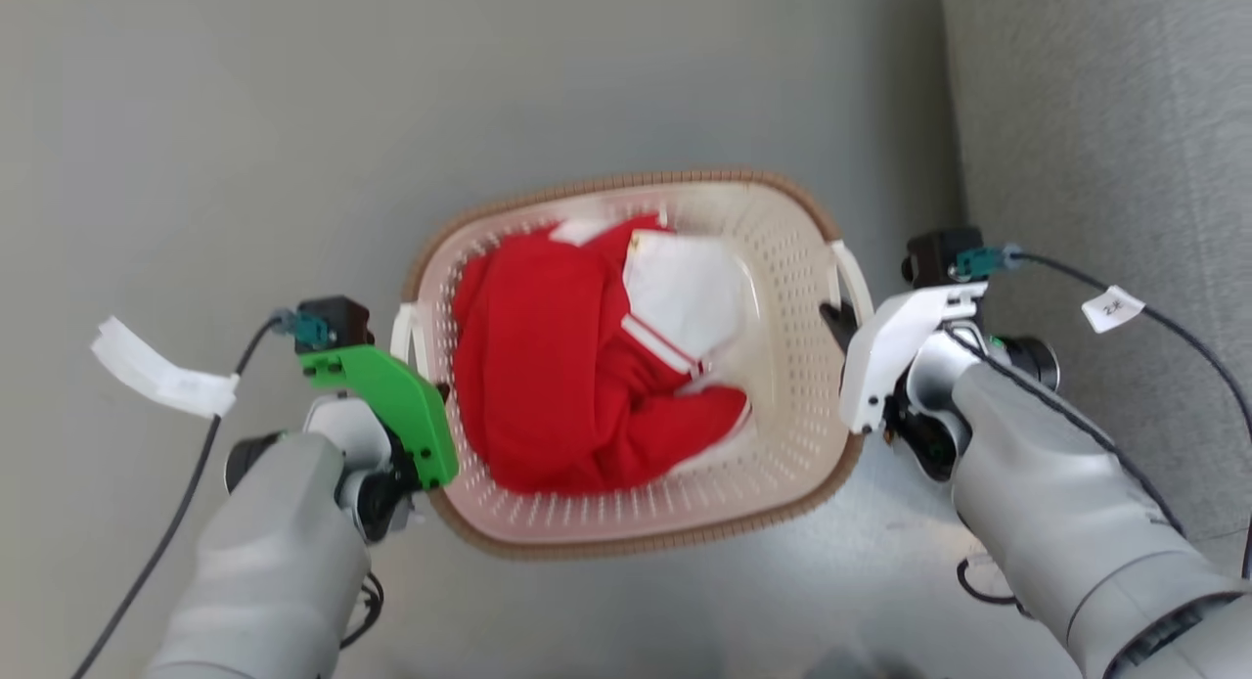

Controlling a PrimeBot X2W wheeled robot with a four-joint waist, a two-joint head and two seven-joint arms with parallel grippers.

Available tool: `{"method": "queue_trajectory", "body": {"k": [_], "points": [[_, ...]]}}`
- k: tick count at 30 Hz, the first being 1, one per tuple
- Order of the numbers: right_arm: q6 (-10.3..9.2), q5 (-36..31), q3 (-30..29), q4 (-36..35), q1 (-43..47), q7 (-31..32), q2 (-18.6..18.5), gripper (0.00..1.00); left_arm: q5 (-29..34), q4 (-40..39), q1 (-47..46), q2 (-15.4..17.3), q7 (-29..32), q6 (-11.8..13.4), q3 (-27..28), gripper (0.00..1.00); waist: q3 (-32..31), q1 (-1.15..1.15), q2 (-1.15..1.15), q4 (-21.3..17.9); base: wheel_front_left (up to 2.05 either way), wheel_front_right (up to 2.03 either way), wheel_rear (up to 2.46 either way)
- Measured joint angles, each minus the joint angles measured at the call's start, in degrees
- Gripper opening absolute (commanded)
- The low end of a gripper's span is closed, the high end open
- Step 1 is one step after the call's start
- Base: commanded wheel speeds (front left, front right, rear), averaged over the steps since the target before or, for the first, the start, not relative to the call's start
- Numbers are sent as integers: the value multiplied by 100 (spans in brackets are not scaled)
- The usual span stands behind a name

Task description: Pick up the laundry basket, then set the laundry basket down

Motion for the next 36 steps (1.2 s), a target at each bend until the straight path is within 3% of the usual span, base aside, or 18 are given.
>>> {"method": "queue_trajectory", "body": {"k": [26,36], "points": [[-14,879,773,18,1093,1517,4,0,-573,323,1129,2,1084,0,-445,0,-2119,-1,0,-110,0,0,0],[-52,976,883,4,1121,1711,-7,0,-738,321,1194,11,1282,0,-458,0,-2579,-1,0,-160,0,0,0]]}}
